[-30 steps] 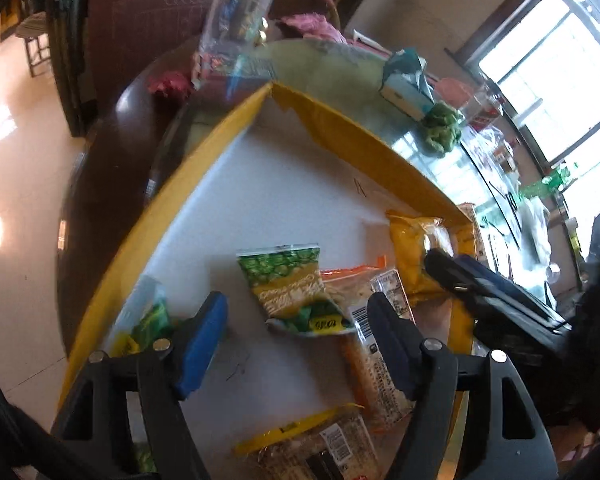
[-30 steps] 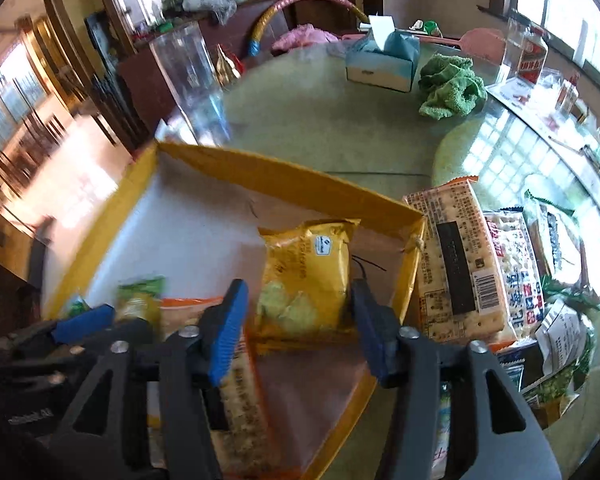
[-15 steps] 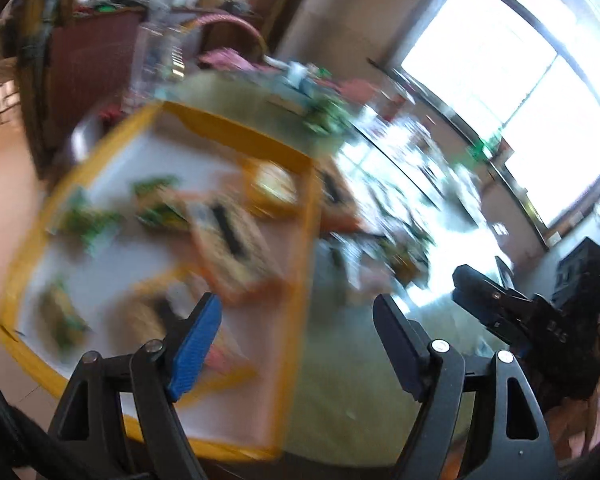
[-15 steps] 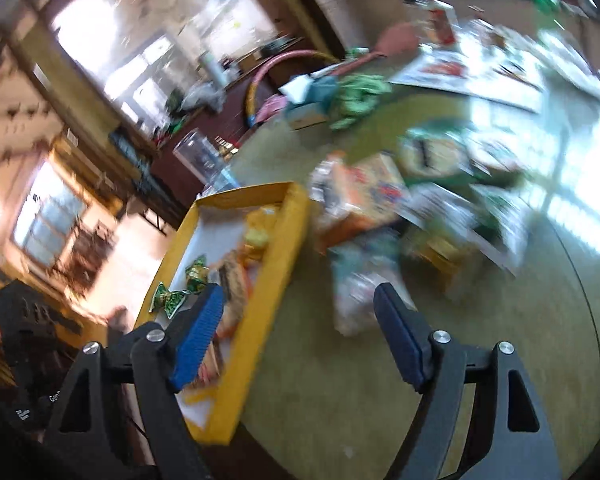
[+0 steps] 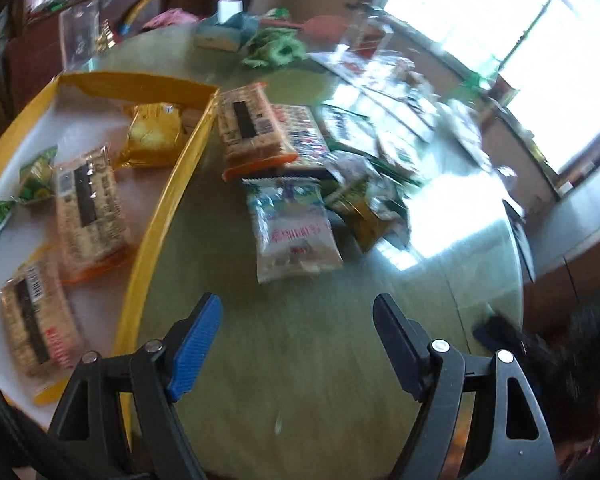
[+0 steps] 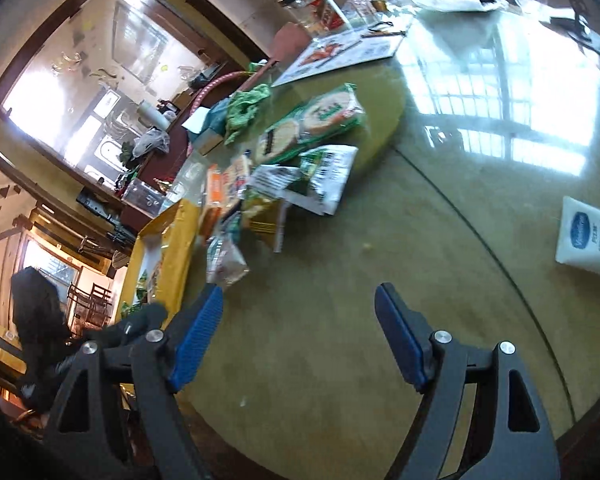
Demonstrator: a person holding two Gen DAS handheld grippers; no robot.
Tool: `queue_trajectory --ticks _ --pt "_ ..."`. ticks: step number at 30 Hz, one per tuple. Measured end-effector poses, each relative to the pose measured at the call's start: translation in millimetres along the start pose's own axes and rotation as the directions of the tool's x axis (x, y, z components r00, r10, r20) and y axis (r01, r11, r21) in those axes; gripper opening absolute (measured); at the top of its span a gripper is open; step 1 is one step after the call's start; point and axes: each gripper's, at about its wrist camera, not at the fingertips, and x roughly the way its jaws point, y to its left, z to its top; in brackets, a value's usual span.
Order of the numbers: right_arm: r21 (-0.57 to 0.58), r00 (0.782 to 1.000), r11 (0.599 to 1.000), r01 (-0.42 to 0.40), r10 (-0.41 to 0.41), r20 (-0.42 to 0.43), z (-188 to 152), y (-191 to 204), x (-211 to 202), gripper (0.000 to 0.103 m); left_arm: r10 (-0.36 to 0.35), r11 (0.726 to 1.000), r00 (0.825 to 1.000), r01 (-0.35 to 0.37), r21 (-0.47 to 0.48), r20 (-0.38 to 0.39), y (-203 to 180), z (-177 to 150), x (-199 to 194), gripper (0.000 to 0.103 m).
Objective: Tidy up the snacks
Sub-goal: 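Grasp the white printed snack packet with the left gripper, then hold white packet with left gripper while right gripper grasps green-topped snack bag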
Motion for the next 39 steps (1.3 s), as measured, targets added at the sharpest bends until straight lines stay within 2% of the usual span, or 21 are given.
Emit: queue_trajectory --ticks 2,3,8,12,16,18,24,27,30,34,36,38,39 --pt "0.006 1.0 1.0 -0.001 0.001 -0.005 0 -6 1 0.079 0.011 0.999 1.0 -0.011 -0.037 -0.008 -1 10 16 0.078" --pt "0.009 1.0 1.0 -0.002 0.002 -0.006 -1 -8 1 0.079 0.04 0.998 0.999 -0.041 -0.053 -0.025 -1 15 27 0.078" --pt "0.014 1.0 1.0 -0.018 0.018 -0.005 -3 -12 -1 0.079 0.096 0.994 0.994 -0.099 -0.044 -0.048 -9 30 58 0.078" --pt "-0.003 1.0 1.0 -0.021 0.021 -0.014 -5 -8 1 0.079 0.131 0.989 0.991 -0.131 -0.069 -0.007 -11 40 70 0.078" --pt "-0.019 1.0 1.0 -0.013 0.013 -0.016 -8 -6 0 0.079 0.167 0.986 0.986 -0.167 -0.005 0.011 -22 42 77 0.076" --pt "-0.023 1.0 1.0 -0.012 0.012 -0.017 -8 -6 0 0.079 0.197 0.979 0.98 -0.198 0.049 0.026 -26 36 75 0.062" --pt "-0.065 1.0 0.998 0.003 -0.005 -0.023 -6 3 7 0.079 0.186 0.971 0.982 -0.187 0.149 0.02 -26 5 54 0.057" --pt "-0.152 0.999 0.988 0.011 -0.018 -0.043 -2 19 14 0.079 0.176 0.961 0.984 -0.171 0.218 -0.004 -24 -19 39 0.056" --pt "-0.29 0.998 0.957 0.018 -0.036 -0.057 9 46 24 0.079 0.145 0.966 0.989 -0.135 0.22 -0.027 -13 -37 25 0.056" --pt "-0.464 0.996 0.885 0.036 -0.068 -0.052 32 83 42 0.079 0.129 0.971 0.991 -0.119 0.208 -0.036 -2 -52 13 0.056" --pt "-0.531 0.992 0.845 0.062 -0.109 -0.057 44 96 60 0.078 0.123 0.973 0.992 -0.112 0.202 -0.04 1 -55 11 0.056" --pt "-0.587 0.985 0.804 0.097 -0.162 -0.059 52 104 84 0.073 0.111 0.977 0.993 -0.101 0.187 -0.045 5 -54 10 0.056" --pt "-0.599 0.98 0.793 0.108 -0.187 -0.07 54 106 95 0.072 0.109 0.978 0.993 -0.099 0.182 -0.046 6 -54 9 0.056"
